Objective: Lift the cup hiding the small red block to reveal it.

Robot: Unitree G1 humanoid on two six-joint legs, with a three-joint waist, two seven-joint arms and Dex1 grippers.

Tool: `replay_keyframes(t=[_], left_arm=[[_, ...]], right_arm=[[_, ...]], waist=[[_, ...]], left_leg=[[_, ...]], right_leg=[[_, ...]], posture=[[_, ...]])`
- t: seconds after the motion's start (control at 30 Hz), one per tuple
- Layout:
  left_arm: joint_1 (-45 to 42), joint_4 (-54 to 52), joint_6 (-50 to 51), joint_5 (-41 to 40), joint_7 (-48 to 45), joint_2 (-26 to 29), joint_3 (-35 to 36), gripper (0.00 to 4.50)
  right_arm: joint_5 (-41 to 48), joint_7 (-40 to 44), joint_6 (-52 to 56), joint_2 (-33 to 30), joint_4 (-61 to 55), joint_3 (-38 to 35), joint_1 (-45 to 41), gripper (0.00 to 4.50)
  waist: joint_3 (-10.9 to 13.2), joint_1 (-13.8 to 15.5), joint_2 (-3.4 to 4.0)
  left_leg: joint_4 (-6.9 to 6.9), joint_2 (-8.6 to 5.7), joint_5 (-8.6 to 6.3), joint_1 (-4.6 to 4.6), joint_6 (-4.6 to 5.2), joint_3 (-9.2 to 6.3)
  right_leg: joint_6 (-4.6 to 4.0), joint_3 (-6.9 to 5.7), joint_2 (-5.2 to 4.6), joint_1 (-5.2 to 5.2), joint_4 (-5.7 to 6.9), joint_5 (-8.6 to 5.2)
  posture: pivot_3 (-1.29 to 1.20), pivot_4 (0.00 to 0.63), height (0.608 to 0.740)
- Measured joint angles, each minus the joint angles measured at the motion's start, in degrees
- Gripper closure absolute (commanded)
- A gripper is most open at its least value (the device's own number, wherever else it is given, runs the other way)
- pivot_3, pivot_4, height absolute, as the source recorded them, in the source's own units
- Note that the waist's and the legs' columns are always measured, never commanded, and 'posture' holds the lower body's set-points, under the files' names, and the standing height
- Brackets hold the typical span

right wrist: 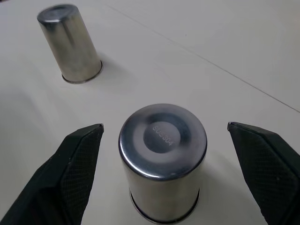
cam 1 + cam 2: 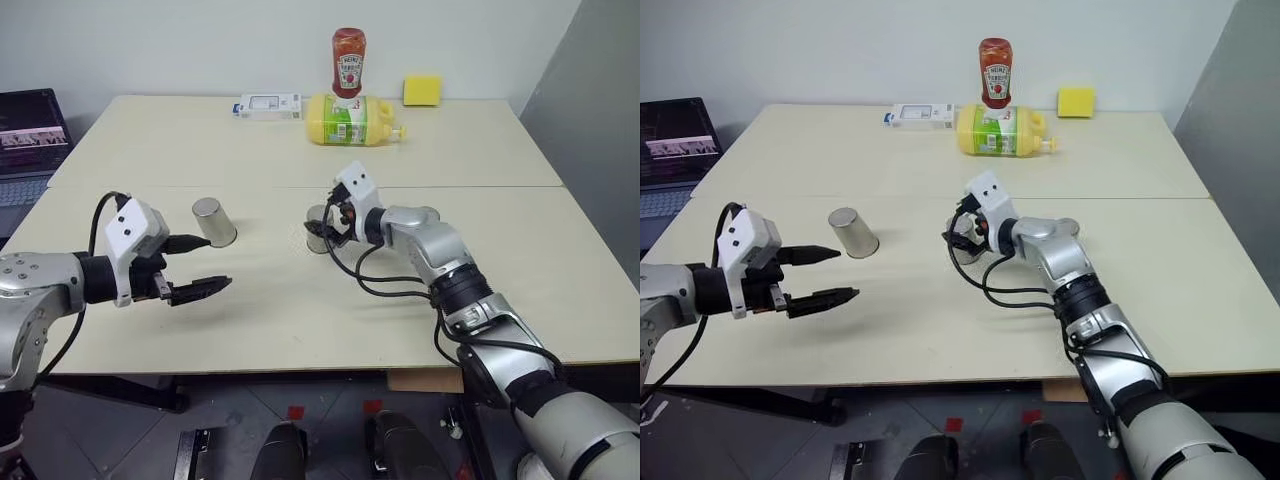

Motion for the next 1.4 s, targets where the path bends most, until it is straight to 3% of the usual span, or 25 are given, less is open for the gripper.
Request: replay_keyframes(t=[0.17, 0.27, 0.47, 0.73, 0.97, 1.13, 1.3, 1.4], left_arm=[[0.17, -0.31, 0.00, 0.01, 0.44, 0.00, 0.00, 0.04], [0.21, -0.85, 0.00, 0.01, 0.97, 0.00, 0.00, 0.00], [0.28, -0.97, 0.71, -0.03, 1.13, 0.00, 0.00, 0.00], [0.27, -1.11, 1.10, -0.13, 1.34, -0.02, 0.00, 0.00], [-1.29, -1.64, 2.16, -1.05, 0.87, -0.11, -0.54, 0.00], [-5.79, -0.94, 1.90, -1.11, -0.41, -0.16, -3.88, 0.00], [-8.66, 1.08, 0.52, -0.19, -1.73, -0.51, -7.30, 0.00], [-9.77, 2.05, -0.18, 0.30, -2.36, -0.76, -8.55, 0.00]], right_arm=[[-2.56, -0.13, -3.26, 1.91, 6.76, -0.01, -1.42, 0.00], [-3.75, -0.76, -6.11, 3.47, 11.19, -0.70, -2.65, 0.46], [-4.06, -0.22, -7.74, 3.96, 12.97, -2.14, -3.46, 1.91], [-3.19, 0.82, -5.21, 3.62, 5.62, -4.65, -3.33, 1.89], [-4.66, -0.13, 3.01, -6.86, -14.60, -5.63, 3.14, 1.89], [-5.36, -0.18, 9.72, -8.49, -17.24, -4.46, 8.94, 1.89], [-5.83, -0.61, 11.15, -8.07, -17.15, -4.25, 9.10, 1.89], [-5.82, -0.80, 11.43, -7.37, -16.94, -4.03, 9.10, 1.16]], waist=[[0.00, -0.01, 0.00], [0.00, -0.07, 0.01], [0.01, -0.06, 0.01], [0.02, -0.05, 0.03], [-0.01, 0.88, -0.02], [0.01, 0.04, 0.01], [0.01, -0.52, 0.02], [0.01, -0.45, 0.02]], left_leg=[[0.00, -0.01, 0.00, 0.00, 0.00, 0.01], [-0.01, 0.00, 0.00, 0.01, 0.00, 0.00], [-0.01, -0.01, 0.00, 0.01, 0.00, -0.01], [-0.01, 0.00, 0.00, -0.01, 0.00, -0.04], [0.00, -0.12, 0.00, -0.03, 0.00, -0.08], [0.01, -0.01, 0.00, 0.01, 0.00, -0.03], [0.00, 0.10, 0.00, 0.03, 0.01, -0.03], [0.00, 0.09, 0.00, 0.00, 0.01, -0.04]], right_leg=[[0.00, 0.02, -0.01, 0.00, -0.01, 0.00], [0.00, 0.01, 0.00, 0.00, 0.00, 0.00], [0.00, 0.00, -0.01, 0.01, 0.00, 0.00], [0.00, -0.01, -0.01, 0.00, 0.00, 0.00], [0.00, -0.07, -0.13, 0.07, -0.05, 0.00], [-0.03, 0.00, 0.03, 0.01, 0.04, 0.02], [-0.06, 0.01, 0.18, 0.00, 0.04, 0.03], [-0.06, 0.01, 0.18, 0.00, 0.02, 0.03]], posture=[[0.00, 0.150, 0.740], [0.00, 0.150, 0.740], [0.00, 0.150, 0.740], [0.00, 0.150, 0.740], [0.00, 0.150, 0.740], [0.00, 0.150, 0.740], [0.00, 0.150, 0.740], [0.00, 0.150, 0.740]])
